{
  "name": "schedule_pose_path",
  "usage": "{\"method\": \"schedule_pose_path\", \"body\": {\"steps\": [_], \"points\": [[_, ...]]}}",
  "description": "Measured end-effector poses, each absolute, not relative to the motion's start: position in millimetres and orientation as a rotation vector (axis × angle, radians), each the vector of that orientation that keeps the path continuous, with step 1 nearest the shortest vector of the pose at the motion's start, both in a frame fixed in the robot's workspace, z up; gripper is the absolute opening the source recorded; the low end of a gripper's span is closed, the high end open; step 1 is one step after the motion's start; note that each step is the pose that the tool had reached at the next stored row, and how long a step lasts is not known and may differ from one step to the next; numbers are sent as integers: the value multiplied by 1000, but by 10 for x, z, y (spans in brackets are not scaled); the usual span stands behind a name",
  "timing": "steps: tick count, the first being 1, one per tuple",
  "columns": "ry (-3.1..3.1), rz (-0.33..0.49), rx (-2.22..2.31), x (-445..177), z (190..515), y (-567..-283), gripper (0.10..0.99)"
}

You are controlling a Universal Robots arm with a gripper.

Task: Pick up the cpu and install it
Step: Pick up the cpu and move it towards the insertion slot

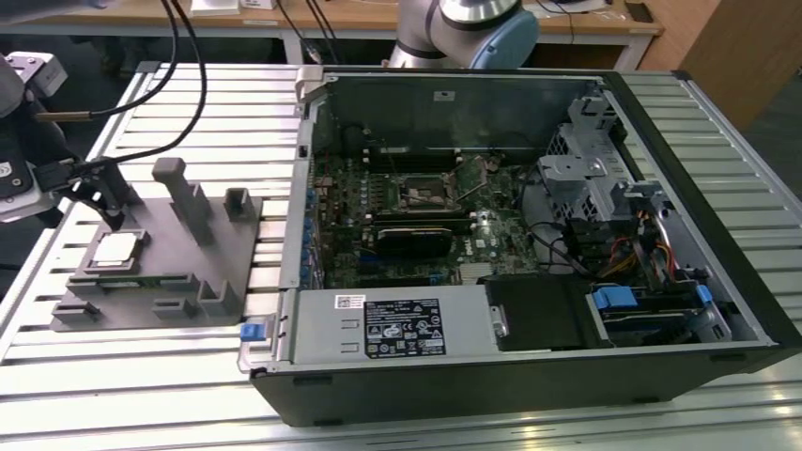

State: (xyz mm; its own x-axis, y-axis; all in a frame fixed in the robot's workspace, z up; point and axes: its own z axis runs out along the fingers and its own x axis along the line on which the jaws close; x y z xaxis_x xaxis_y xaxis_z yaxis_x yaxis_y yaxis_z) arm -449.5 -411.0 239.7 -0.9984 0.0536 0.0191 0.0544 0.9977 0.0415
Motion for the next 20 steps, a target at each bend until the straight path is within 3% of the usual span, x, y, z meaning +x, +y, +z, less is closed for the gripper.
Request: {"method": "schedule_pose_path", "body": {"steps": [20], "points": [[-3132,-63,-26,-4479,2060,-4114,761]]}}
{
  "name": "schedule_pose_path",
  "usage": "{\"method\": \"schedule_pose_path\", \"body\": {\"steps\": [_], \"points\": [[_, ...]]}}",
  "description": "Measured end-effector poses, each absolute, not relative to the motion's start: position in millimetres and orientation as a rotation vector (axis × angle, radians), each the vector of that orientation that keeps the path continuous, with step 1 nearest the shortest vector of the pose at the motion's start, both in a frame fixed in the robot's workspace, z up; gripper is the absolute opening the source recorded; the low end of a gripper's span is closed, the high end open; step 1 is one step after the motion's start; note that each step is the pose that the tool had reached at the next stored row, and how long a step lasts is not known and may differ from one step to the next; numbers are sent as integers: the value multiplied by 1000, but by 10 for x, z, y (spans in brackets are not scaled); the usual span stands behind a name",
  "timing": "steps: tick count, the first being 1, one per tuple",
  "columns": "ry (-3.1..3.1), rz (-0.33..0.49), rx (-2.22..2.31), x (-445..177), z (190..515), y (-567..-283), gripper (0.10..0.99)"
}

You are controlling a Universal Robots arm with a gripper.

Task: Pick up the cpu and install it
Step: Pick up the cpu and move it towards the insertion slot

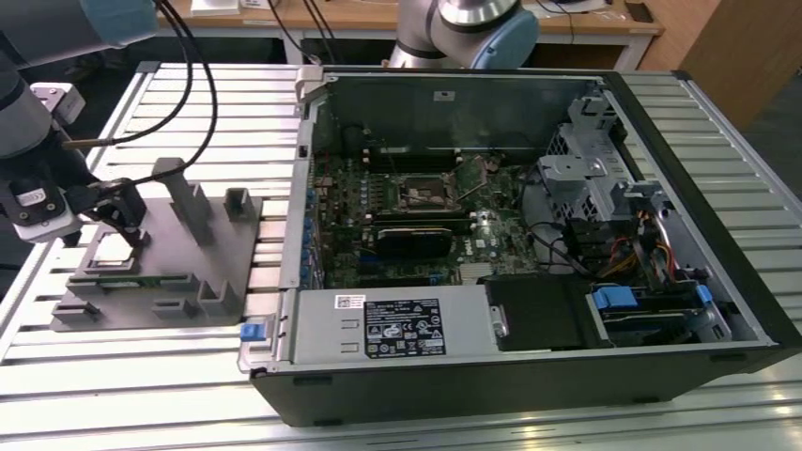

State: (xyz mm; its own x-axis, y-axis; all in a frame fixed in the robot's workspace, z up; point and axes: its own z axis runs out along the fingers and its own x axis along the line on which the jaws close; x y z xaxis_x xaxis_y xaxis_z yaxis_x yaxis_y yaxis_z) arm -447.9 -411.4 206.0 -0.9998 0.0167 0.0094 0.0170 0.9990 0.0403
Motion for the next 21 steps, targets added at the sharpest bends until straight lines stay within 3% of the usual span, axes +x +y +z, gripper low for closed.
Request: {"method": "schedule_pose_path", "body": {"steps": [13,16,17,21], "points": [[-3138,-64,-26,-4506,1902,-4077,761],[-3141,-64,-26,-4511,1862,-4077,745],[-3142,-64,-26,-4510,1852,-4076,678],[-3143,-64,-26,-4510,1838,-4069,678]]}}
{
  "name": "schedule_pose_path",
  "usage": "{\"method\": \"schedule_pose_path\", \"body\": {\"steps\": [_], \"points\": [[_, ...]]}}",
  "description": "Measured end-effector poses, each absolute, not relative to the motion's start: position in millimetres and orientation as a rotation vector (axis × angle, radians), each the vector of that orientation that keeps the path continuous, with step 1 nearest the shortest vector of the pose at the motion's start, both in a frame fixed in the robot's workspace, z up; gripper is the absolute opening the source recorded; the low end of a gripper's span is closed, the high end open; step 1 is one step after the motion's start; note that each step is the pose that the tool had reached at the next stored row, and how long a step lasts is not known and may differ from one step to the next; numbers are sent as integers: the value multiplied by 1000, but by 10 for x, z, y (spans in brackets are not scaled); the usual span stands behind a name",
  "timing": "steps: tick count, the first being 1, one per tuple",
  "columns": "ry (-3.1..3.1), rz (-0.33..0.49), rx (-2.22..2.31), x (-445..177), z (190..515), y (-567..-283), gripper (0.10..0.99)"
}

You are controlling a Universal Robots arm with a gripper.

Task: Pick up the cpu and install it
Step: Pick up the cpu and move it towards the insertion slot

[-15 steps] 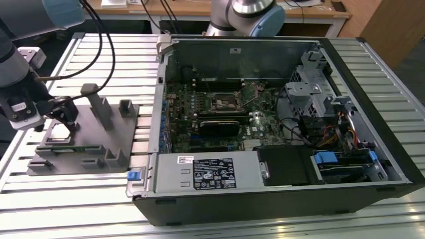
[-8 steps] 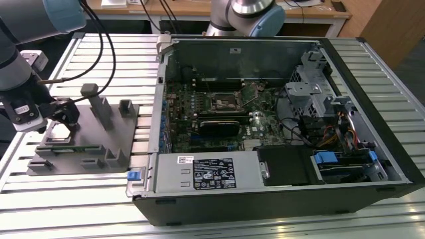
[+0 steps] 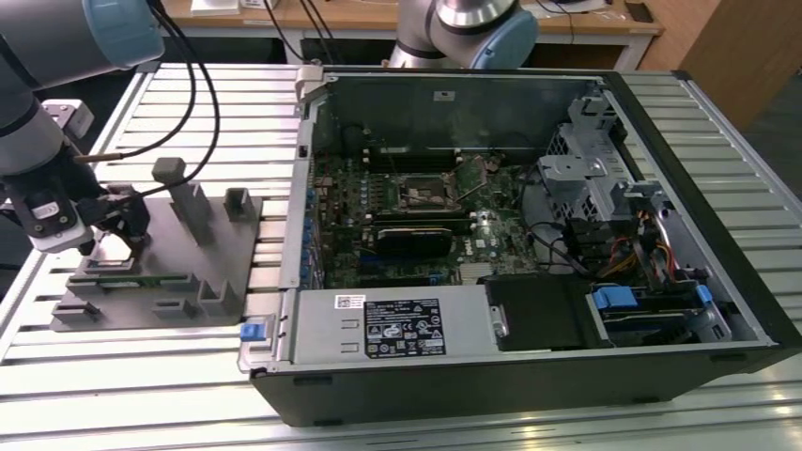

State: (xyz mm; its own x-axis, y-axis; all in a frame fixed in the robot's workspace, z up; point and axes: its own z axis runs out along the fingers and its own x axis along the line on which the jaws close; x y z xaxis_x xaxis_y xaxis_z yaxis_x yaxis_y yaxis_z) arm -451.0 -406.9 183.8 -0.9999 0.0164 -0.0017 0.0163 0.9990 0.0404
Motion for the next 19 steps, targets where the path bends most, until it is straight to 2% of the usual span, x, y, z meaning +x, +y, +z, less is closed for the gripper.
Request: {"method": "schedule_pose_path", "body": {"steps": [4,5,9,10,19], "points": [[3138,63,25,-4511,1833,-4067,667],[3138,63,25,-4511,1833,-4066,596],[3138,64,25,-4511,1833,-4066,580],[3138,64,25,-4510,1835,-4066,541],[3138,63,25,-4510,1831,-4066,553]]}}
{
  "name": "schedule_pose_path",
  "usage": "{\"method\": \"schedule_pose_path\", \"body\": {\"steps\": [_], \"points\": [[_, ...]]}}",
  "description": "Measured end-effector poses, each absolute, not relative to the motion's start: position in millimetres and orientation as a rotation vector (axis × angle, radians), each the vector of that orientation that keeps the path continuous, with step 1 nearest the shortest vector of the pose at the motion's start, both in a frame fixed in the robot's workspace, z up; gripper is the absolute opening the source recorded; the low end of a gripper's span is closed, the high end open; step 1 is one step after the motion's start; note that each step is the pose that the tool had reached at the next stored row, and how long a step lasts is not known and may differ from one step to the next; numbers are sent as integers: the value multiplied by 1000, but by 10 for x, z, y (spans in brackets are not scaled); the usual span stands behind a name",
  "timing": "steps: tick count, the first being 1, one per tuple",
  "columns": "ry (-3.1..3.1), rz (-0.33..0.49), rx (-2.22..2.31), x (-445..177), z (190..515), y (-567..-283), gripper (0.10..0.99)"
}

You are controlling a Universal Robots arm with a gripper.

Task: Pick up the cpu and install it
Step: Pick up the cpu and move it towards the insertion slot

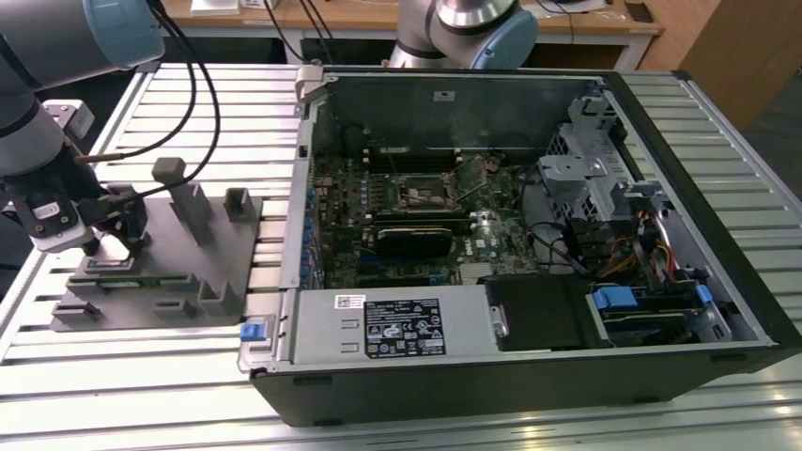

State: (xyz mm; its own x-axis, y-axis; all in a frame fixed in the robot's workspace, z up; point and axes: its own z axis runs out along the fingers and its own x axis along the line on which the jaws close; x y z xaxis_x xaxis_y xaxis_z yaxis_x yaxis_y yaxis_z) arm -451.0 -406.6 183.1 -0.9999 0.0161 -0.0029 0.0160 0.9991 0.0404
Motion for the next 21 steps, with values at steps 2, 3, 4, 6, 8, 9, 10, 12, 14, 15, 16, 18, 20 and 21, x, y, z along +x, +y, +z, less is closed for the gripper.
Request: {"method": "schedule_pose_path", "body": {"steps": [2,3,4,6,8,9,10,12,14,15,16,18,20,21], "points": [[3138,63,25,-4510,1830,-4066,553],[3137,63,25,-4509,1831,-4065,616],[3136,63,25,-4509,1836,-4065,616],[3132,63,25,-4513,1853,-4065,616],[3130,63,25,-4526,1854,-4064,616],[3129,63,25,-4531,1856,-4065,616],[3129,62,25,-4536,1856,-4065,616],[3129,62,25,-4547,1856,-4065,616],[3129,62,25,-4547,1856,-4065,616],[3129,62,25,-4547,1854,-4065,616],[3129,62,25,-4548,1853,-4065,616],[3129,62,25,-4548,1854,-4065,600],[3129,62,25,-4548,1854,-4065,533],[3129,62,25,-4548,1854,-4065,533]]}}
